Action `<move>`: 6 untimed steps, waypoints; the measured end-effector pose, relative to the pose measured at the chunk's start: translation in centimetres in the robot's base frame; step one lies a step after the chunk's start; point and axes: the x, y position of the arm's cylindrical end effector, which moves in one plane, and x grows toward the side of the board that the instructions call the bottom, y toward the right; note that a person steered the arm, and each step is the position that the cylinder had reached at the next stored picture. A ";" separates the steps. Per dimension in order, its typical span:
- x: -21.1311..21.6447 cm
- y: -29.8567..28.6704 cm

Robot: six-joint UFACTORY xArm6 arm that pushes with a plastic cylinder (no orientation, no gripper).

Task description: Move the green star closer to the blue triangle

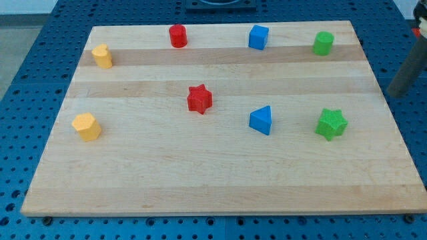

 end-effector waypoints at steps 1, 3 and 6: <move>2.7 -0.9; 7.2 -2.0; 6.3 -5.8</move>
